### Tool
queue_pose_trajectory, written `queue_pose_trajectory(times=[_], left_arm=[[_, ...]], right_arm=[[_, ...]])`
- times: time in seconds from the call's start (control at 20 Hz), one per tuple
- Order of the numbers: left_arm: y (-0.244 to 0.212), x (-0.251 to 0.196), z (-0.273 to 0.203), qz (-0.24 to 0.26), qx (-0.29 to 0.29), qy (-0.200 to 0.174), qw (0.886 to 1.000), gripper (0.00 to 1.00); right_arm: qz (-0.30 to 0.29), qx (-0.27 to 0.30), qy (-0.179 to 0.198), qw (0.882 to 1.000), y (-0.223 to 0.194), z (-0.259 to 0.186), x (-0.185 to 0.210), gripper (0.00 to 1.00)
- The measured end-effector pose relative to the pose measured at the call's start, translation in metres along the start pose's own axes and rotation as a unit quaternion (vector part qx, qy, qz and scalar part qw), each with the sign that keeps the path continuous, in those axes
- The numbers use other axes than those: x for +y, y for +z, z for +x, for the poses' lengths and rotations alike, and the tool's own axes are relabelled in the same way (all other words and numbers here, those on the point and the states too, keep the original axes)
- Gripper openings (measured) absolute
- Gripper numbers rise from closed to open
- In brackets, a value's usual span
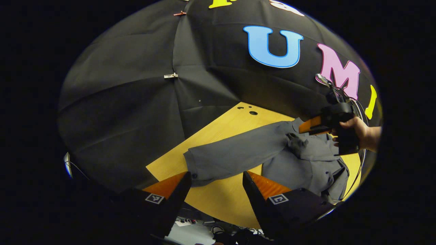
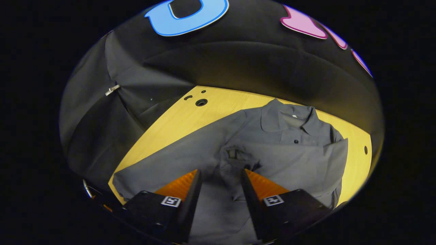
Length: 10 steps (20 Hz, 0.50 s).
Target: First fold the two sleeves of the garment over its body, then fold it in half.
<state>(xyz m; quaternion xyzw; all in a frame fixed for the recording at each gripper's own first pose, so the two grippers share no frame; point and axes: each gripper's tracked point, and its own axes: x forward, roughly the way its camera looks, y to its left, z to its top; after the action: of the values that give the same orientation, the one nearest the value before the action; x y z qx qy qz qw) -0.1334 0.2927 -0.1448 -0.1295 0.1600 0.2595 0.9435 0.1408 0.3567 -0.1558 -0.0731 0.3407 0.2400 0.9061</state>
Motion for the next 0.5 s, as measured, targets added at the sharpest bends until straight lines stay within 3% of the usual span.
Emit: queue_pose_trajectory(times=[0.05, 0.1, 0.15, 0.3, 0.35, 0.5], left_arm=[[0.003, 0.004, 0.007, -0.001, -0.002, 0.003, 1.000, 0.95], [0.003, 0.010, 0.016, -0.001, -0.002, 0.008, 1.000, 0.95], [0.004, 0.016, 0.026, -0.002, -0.001, 0.014, 1.000, 0.95], [-0.005, 0.034, 0.054, 0.000, 0.012, 0.030, 0.999, 0.95], [-0.006, 0.039, 0.065, 0.000, 0.015, 0.034, 0.999, 0.92], [-0.012, 0.049, 0.093, -0.009, 0.032, 0.040, 0.999, 0.95]], right_arm=[[0.004, -0.007, -0.004, 1.000, 0.001, -0.009, -0.005, 0.70], [0.006, -0.015, -0.013, 1.000, 0.003, -0.019, -0.012, 0.93], [0.006, -0.025, -0.022, 0.999, 0.004, -0.029, -0.021, 0.97], [0.000, -0.044, -0.059, 0.997, 0.001, -0.060, -0.053, 0.99], [0.008, -0.048, -0.068, 0.997, -0.002, -0.070, -0.060, 0.99], [0.044, -0.050, -0.085, 0.994, -0.018, -0.101, -0.085, 0.99]])
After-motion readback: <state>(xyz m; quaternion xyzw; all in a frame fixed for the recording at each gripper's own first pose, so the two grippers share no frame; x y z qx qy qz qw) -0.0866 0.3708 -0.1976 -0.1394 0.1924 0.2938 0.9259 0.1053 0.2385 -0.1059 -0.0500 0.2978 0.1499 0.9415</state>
